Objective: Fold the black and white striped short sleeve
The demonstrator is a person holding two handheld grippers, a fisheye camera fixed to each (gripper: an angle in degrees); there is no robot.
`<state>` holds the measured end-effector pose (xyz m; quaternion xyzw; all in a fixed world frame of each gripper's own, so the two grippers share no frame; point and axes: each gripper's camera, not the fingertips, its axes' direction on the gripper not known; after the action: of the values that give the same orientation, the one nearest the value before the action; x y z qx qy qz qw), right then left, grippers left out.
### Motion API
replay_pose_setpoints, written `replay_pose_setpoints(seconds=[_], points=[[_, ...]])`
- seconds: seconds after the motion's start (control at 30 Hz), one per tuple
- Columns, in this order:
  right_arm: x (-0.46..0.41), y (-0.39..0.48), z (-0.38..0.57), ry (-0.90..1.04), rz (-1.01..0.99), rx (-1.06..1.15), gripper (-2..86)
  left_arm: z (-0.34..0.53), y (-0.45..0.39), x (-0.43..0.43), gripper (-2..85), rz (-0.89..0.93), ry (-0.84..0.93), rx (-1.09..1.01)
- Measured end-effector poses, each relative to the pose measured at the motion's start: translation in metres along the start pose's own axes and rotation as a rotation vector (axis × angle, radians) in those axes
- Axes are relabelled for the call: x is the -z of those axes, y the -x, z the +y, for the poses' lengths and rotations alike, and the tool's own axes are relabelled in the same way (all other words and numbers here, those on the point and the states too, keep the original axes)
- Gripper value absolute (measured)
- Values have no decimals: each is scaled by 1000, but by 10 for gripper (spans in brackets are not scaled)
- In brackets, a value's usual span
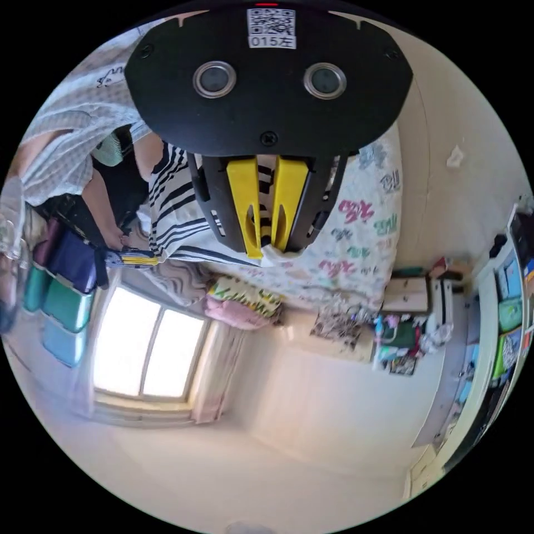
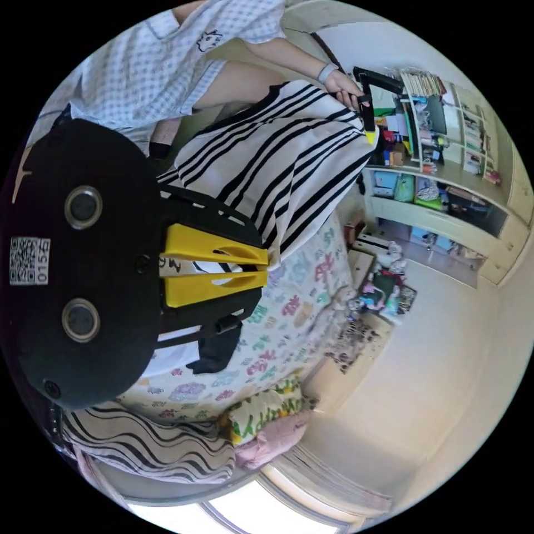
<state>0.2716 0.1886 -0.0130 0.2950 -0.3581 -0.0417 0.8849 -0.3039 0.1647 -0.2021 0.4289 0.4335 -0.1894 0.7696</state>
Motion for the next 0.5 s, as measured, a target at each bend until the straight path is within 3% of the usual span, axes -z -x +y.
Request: replay_pose_setpoints(seconds=[0.07, 0.1, 0.2, 0.3, 0.5], points=[[-57, -17, -2, 124, -134, -109, 17, 15, 24, -44, 62, -90, 143, 88], [-79, -19, 5, 173, -223, -163, 19, 28, 33, -59, 80, -52, 220, 135], [-80, 15, 40, 79, -354, -25, 44, 70, 31, -40, 92, 73, 166, 163], [-79, 63, 77, 70, -361, 145, 78, 101, 21, -20, 105, 199, 202, 210], [-118, 107, 100, 124, -296, 245, 94, 116, 4, -47, 131, 186, 462, 221]])
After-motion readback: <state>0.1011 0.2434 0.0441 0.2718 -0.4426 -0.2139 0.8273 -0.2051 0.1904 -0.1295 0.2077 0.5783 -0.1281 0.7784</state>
